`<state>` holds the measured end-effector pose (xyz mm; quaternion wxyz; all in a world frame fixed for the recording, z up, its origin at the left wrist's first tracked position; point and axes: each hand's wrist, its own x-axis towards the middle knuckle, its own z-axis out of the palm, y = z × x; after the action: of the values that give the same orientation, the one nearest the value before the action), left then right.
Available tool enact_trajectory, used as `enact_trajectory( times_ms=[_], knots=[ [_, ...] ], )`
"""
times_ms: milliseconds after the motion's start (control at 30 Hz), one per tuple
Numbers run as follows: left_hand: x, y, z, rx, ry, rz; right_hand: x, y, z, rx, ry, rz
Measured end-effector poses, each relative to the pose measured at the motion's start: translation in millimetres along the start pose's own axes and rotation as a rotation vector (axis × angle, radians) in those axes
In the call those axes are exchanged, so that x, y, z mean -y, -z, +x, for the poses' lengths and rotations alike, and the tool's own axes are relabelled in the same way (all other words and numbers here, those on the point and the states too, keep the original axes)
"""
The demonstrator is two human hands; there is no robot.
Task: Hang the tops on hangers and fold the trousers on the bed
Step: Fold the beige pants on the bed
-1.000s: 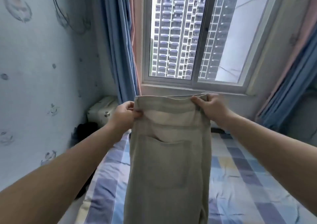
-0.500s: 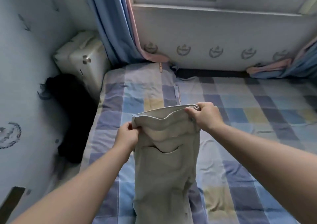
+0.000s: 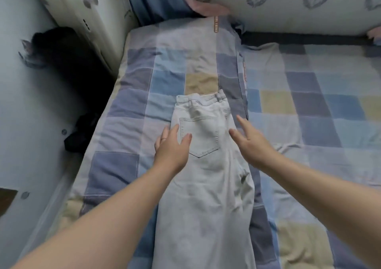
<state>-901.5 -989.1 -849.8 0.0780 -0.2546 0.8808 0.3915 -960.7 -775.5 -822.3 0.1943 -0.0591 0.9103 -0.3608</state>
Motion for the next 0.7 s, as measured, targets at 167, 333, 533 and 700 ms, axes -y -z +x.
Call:
enact_trajectory(
  times_ms=[167,333,533,700],
  knots=[
    [21,-19,-63,0.053,-0.101,0.145,-28,-12,-53,0.116,-0.025,-0.221],
    [32,-23,-155,0.108,-0.149,0.257,-42,-5,-121,0.171,0.048,-0.344],
    [76,-27,-292,0.187,0.069,0.164,-58,-6,-222,0.275,0.054,-0.188],
    [134,-42,-377,0.254,0.245,0.109,-89,-42,-315,0.265,-0.181,0.087]
  ],
)
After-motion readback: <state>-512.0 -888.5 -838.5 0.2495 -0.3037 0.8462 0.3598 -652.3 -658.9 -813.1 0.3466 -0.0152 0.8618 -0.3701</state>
